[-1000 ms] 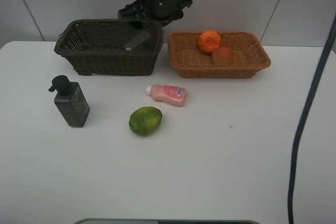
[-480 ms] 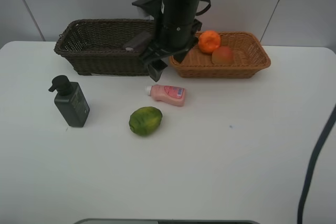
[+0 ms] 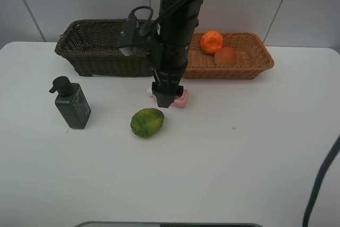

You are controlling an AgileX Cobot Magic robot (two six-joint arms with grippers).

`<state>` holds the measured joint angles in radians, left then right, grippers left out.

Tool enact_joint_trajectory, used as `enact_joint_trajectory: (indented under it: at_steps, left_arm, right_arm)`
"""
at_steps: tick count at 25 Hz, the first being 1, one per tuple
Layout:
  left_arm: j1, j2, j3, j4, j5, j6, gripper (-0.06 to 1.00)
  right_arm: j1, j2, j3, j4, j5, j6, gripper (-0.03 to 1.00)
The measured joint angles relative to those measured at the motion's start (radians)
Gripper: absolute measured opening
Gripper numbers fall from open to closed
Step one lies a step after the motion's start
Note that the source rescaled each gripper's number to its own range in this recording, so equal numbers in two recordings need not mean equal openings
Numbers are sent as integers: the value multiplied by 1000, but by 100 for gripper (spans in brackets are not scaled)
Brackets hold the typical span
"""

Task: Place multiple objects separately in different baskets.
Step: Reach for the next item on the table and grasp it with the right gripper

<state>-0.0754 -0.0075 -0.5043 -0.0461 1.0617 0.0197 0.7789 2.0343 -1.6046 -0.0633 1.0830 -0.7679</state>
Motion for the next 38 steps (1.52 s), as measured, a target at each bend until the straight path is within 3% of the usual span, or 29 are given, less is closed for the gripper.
enact_joint_trajectory:
  at_steps: [9, 13, 17, 20, 25, 38]
  left_arm:
    - [0, 0, 0, 0, 0, 0, 100]
    - [0, 0, 0, 0, 0, 0, 100]
    - [0, 0, 0, 0, 0, 0, 100]
    - [0, 0, 0, 0, 0, 0, 100]
    - [0, 0, 0, 0, 0, 0, 100]
    - [0, 0, 0, 0, 0, 0, 100]
  right_arm:
    - [17, 3, 68, 82, -51, -396, 80]
    - [17, 7, 89, 101, -63, -500, 80]
    - [31, 23, 89, 122, -133, -522, 82]
    - [45, 34, 89, 138, -184, -524, 89]
    - [51, 53, 100, 137, -195, -524, 98]
    - [55, 107, 122, 99, -234, -526, 99]
